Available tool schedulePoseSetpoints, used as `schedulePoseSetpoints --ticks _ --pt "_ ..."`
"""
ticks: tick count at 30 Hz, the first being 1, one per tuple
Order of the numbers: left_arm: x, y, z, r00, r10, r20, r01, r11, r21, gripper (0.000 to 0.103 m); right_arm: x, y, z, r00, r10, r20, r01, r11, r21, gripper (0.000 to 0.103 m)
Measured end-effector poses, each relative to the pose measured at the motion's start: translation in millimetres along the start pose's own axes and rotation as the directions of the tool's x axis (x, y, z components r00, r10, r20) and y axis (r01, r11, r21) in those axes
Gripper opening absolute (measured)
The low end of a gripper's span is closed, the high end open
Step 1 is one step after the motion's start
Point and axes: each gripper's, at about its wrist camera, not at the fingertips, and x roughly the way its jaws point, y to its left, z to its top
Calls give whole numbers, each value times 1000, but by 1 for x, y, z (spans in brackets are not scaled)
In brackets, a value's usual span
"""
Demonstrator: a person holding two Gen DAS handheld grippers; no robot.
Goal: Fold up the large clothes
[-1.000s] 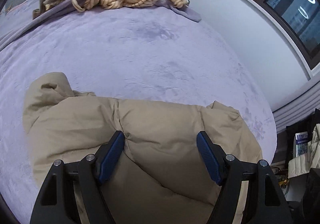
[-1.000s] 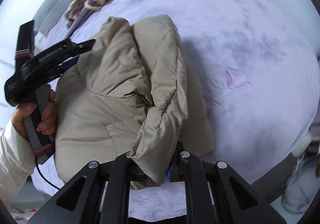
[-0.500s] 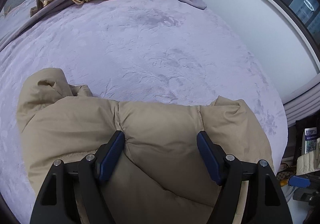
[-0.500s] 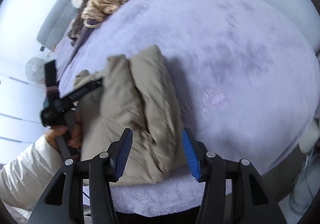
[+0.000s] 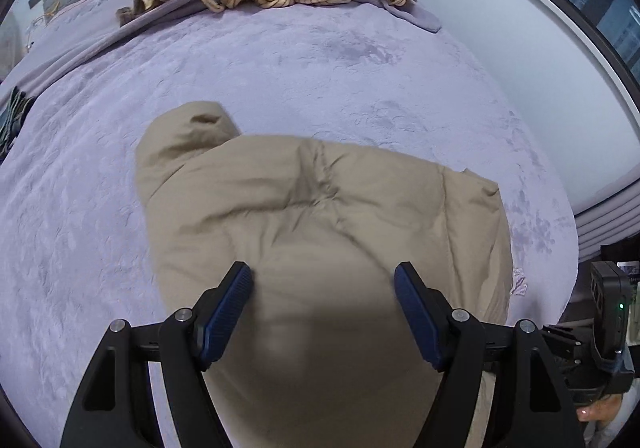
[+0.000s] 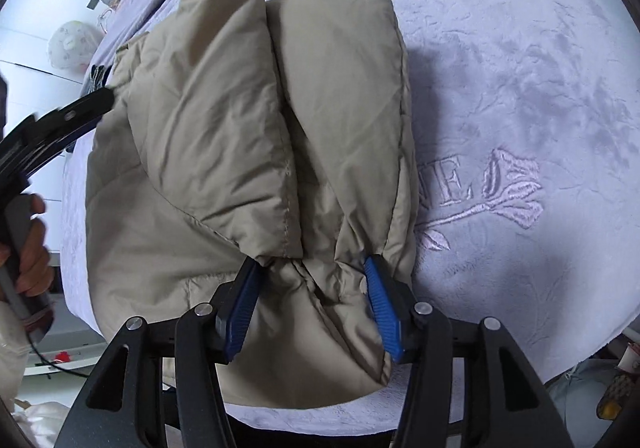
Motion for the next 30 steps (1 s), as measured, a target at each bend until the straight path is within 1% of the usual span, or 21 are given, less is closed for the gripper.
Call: schedulePoseSetpoints --ticks 5,6,7,11,13,16,18,20,24,27,30 --pt "-19 30 -33 1000 9 -23 -12 993 -114 76 2 -5 -18 1000 -26 -9 26 1000 15 56" --pt "-21 36 -39 1000 5 -29 -9 991 -133 92 2 -3 -17 999 -35 -9 35 999 18 56" --pt "-21 40 -44 999 7 -34 -12 989 -148 103 1 0 -14 999 -46 -9 46 999 19 56" --pt "-24 54 -64 999 17 -49 -25 984 -176 103 -2 11 -13 996 -89 0 89 995 34 58" --pt "-26 60 -70 998 23 -57 -33 982 -187 103 -7 19 -15 994 -111 5 111 993 30 58" --pt "-27 69 -75 997 11 -80 -26 980 -196 103 -15 31 -13 990 -140 18 139 989 39 59" --pt "-28 73 -77 996 21 -86 -37 982 -188 103 -25 35 -20 989 -143 41 140 989 54 62" --pt "-30 76 -78 995 34 -90 -50 983 -175 103 -34 39 -25 989 -130 72 125 989 74 68" --pt "-34 84 -83 996 6 -93 -22 985 -173 103 -43 45 -27 986 -117 116 103 988 118 78" --pt "-36 89 -87 995 -4 -99 -12 987 -161 103 -48 49 -28 983 -121 134 103 985 139 79" --pt "-38 94 -89 995 -6 -98 -10 987 -158 103 -51 61 -34 980 -131 147 111 984 139 81"
